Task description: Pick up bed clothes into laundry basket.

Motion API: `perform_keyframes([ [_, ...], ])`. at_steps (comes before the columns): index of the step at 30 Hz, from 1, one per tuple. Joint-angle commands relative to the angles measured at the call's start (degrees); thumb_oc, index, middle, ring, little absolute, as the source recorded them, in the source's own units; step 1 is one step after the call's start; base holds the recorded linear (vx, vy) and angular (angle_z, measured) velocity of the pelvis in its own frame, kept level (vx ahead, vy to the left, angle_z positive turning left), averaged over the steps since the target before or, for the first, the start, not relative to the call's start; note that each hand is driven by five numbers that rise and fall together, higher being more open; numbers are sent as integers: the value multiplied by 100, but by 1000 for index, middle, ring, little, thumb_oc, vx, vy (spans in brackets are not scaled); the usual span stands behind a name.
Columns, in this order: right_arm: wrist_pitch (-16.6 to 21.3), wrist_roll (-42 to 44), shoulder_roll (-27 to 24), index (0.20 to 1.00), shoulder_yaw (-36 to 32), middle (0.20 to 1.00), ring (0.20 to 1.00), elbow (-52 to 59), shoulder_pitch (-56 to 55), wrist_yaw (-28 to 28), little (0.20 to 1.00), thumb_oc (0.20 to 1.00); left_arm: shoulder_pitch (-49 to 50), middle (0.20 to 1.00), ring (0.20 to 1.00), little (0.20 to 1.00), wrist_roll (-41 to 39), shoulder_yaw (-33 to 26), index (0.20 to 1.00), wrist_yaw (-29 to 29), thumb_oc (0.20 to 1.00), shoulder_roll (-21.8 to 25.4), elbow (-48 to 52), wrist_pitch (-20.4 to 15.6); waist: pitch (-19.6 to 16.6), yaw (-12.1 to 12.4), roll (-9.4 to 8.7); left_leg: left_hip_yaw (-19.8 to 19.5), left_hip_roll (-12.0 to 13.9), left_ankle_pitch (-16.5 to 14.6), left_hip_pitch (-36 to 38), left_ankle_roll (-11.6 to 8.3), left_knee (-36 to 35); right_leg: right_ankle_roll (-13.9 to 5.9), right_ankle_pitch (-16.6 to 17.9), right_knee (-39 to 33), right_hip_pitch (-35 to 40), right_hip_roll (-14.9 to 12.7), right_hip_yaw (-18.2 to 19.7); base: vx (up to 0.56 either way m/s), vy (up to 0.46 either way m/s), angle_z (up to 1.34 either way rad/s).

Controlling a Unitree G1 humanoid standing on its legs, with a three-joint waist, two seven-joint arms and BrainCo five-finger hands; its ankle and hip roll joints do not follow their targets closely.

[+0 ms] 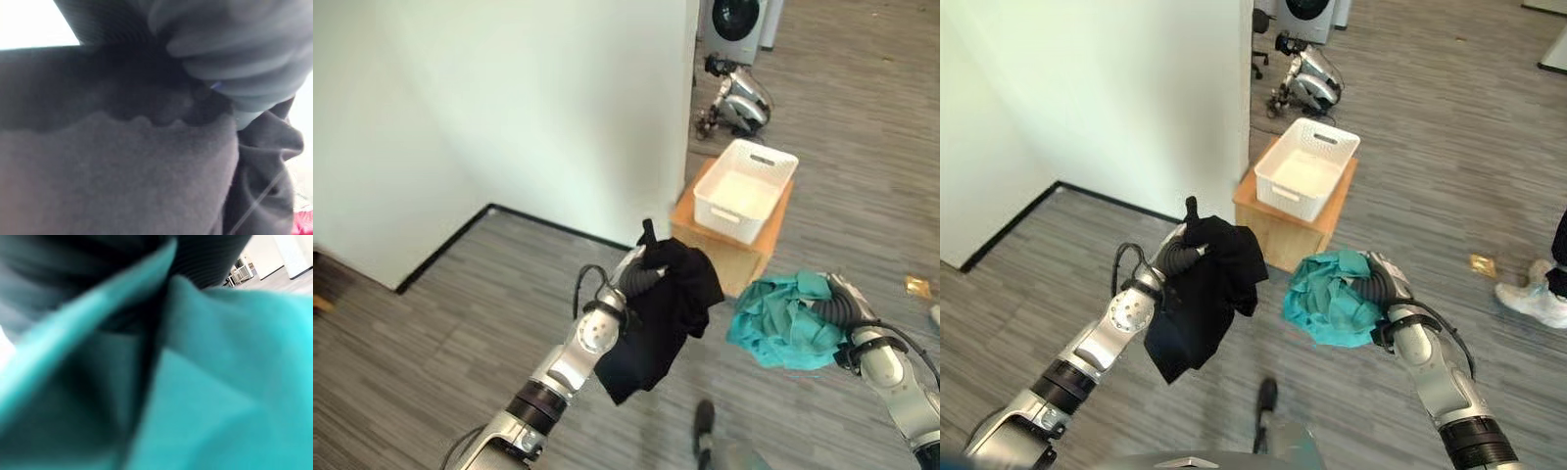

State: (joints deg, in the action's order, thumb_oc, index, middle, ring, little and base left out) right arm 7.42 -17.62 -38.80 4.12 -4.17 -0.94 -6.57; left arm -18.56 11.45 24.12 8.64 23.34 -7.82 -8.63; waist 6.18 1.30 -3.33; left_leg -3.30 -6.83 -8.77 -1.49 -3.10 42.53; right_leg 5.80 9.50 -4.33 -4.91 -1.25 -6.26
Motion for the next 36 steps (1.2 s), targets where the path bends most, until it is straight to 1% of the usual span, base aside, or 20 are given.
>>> perform_keyframes([
  [1,121,-196,-573,200,-402,200,200,405,650,-432,200,200,-671,200,200,200,-189,5,200,230,200,-88,334,-301,291,344,-143,-145,516,930,-847,45,-863,-995,-164,-67,612,-144,-188,367,19,-99],
  [4,122,-259,-744,200,-598,200,200,384,640,-549,200,200,-702,200,200,200,-186,0,200,251,200,-119,337,-324,257,502,-51,8,503,836,-881,141,-2434,-1045,-417,-67,789,13,118,323,53,-85],
  [5,124,-259,-754,200,-603,200,200,382,633,-554,200,200,-704,200,200,200,-186,3,200,252,200,-130,334,-323,250,522,-61,26,494,863,-813,143,-2550,-1045,-434,-67,796,-3,137,333,25,-76],
  [6,93,-309,-940,200,-689,200,200,244,726,-631,200,200,-681,200,200,200,-167,46,200,229,200,-146,289,-357,181,607,20,205,390,1151,-942,190,-3317,-1015,-617,-67,1042,126,213,376,1,-50],
  [8,58,-294,-1113,200,-798,200,200,63,905,-778,200,200,-686,200,200,200,-184,109,200,222,200,-180,296,-388,125,655,71,760,449,1446,-998,224,-3718,-987,-845,-67,1273,237,230,334,19,-27],
  [9,60,-289,-1124,200,-785,200,200,46,924,-784,200,200,-691,200,200,200,-186,104,200,222,200,-185,297,-386,129,678,70,789,448,1460,-975,228,-3755,-989,-846,-67,1271,229,256,348,76,-23],
  [10,-26,-325,-1386,200,-759,200,200,-243,1320,-925,200,200,-715,200,200,200,-174,183,200,215,200,-214,304,-379,-42,782,66,991,424,1532,-734,375,-4209,-968,-959,-51,1480,315,269,275,62,-24],
  [12,-26,-305,-1461,200,-732,200,200,-339,1476,-963,200,200,-722,200,200,200,-171,259,200,222,200,-210,284,-391,-41,878,35,977,397,1646,-635,410,-4406,-982,-946,201,1496,331,308,198,33,-64],
  [13,-88,-274,-1680,200,-666,200,200,-506,1800,-1031,200,200,-805,200,200,200,-242,398,200,247,200,-189,328,-366,2,894,-30,979,387,1575,-312,474,-4632,-1358,-762,1154,1242,384,201,135,8,-67],
  [14,-85,-272,-1689,200,-639,200,200,-528,1838,-1036,200,200,-814,200,200,200,-243,386,200,247,200,-193,324,-366,-6,889,-28,969,377,1537,-290,474,-4664,-1370,-808,1188,1231,376,213,197,-7,-51],
  [15,-193,-230,-1944,200,-518,200,200,-779,2363,-1120,200,200,-916,200,200,200,-303,540,200,282,200,-173,261,-356,109,779,88,853,552,1578,8,468,-4748,-1786,-232,2342,535,329,135,113,-1,-24],
  [17,-308,-179,-2222,200,-404,200,200,-1164,2849,-1205,200,200,-978,200,200,200,-373,640,200,314,200,-178,155,-372,148,690,149,648,655,1447,186,414,-4753,-1796,-314,2829,58,128,89,196,-35,23],
  [19,-353,-93,-2393,200,-227,200,200,-1515,3183,-1278,200,200,-1029,200,200,200,-411,678,200,326,200,-237,78,-419,154,607,122,522,615,1393,202,386,-4753,-1678,-484,2667,3,-39,4,148,-85,60],
  [21,-460,6,-2888,200,151,200,200,-2177,3656,-1331,200,200,-1178,200,200,200,-495,803,200,304,200,-295,-10,-464,154,560,4,320,648,1254,234,294,-4753,-1464,-704,1732,-22,-267,166,148,-197,56],
  [23,-476,63,-3037,200,288,200,200,-2385,3771,-1287,200,200,-1249,200,200,200,-515,841,200,261,200,-313,-51,-474,148,488,-24,211,659,1173,277,259,-4753,-1449,-649,1362,-27,-334,329,145,-204,61],
  [24,-558,20,-3197,200,305,200,200,-2690,3706,-1192,200,200,-1226,200,200,200,-516,864,200,196,200,-371,-80,-478,71,424,-160,144,603,1111,288,240,-4746,-1494,-293,932,137,-503,393,163,-232,94],
  [25,-603,-31,-3192,200,259,200,200,-2755,3594,-1149,200,200,-1186,200,200,200,-528,857,200,160,200,-399,-107,-477,30,423,-187,110,625,1075,300,235,-4739,-1491,-308,833,202,-538,373,109,-155,103],
  [29,-639,-118,-3118,200,281,200,200,-3017,3477,-1066,200,200,-1236,200,200,200,-555,830,200,155,200,-503,-234,-502,-35,426,-271,42,662,1011,357,189,-4723,-1446,-296,578,386,-504,235,99,-109,55],
  [32,-547,36,-3080,200,1304,200,200,-4148,4179,-834,200,200,-1378,200,200,200,-633,1030,200,214,200,-522,-273,-475,13,545,-336,-47,773,1039,323,97,-4729,-1424,-322,349,477,-444,29,72,-129,3],
  [36,-517,124,-2932,200,2156,200,200,-4780,5048,-744,200,200,-1635,200,200,200,-578,1226,200,295,200,-603,-502,-439,121,562,-334,-130,891,1025,242,15,-4749,-1387,-402,215,480,-341,-97,47,-83,0],
])
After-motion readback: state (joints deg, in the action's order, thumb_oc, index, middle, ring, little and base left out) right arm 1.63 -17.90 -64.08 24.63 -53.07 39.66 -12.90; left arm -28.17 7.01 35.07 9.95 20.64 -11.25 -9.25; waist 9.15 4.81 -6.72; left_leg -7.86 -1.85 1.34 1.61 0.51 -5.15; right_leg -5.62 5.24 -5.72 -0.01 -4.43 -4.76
